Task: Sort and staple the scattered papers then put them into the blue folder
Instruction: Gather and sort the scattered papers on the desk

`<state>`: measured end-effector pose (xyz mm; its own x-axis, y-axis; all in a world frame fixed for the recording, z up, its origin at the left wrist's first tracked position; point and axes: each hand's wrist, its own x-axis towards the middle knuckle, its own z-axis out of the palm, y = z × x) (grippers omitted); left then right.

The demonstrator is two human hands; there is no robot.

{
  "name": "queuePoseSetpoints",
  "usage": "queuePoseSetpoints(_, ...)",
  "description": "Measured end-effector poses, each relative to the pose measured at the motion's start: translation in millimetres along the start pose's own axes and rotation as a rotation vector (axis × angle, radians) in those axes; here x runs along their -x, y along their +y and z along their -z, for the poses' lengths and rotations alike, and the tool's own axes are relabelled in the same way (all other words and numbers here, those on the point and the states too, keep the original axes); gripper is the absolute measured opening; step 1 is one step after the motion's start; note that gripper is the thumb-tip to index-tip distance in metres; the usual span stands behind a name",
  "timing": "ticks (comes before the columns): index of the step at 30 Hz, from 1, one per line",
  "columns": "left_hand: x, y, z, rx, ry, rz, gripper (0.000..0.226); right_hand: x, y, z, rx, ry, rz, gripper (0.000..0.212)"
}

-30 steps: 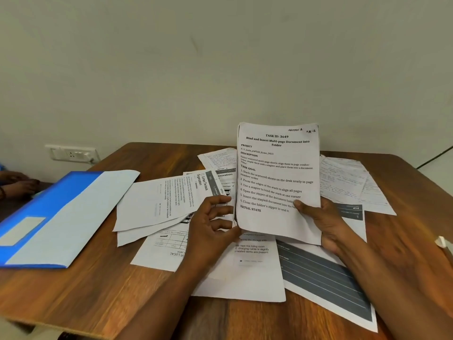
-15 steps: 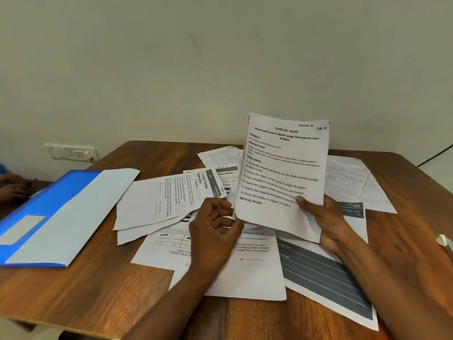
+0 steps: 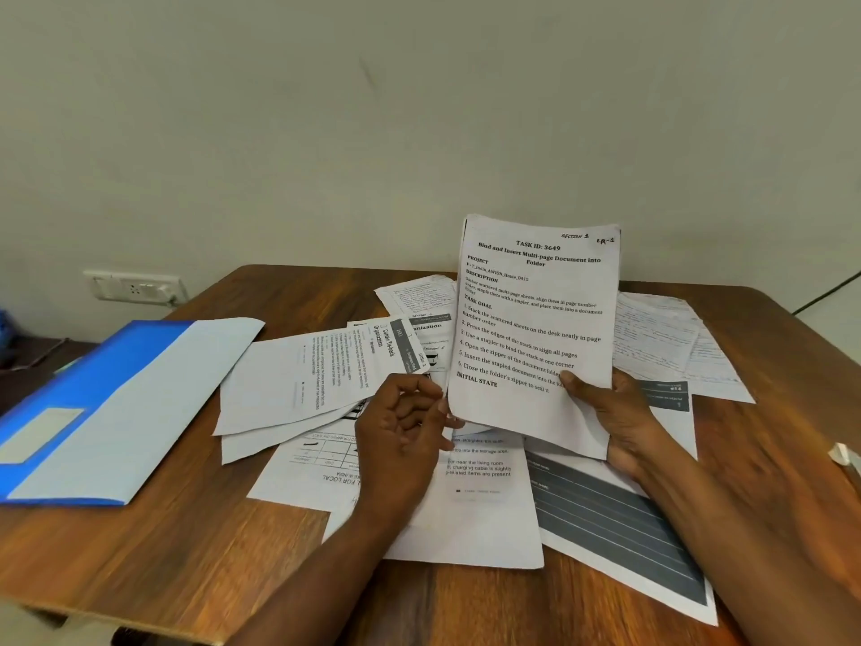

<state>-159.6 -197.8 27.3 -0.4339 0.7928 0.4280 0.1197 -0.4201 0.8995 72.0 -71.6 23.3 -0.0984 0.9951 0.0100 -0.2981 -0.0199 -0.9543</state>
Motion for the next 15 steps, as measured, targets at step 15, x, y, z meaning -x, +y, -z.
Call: queuePoseSetpoints(15, -5.5, 4.1, 5.3, 0.221, -0.085, 0.197, 0.023, -2.8, 2.8, 3.6, 0.022, -0.018, 0.028, 0.107)
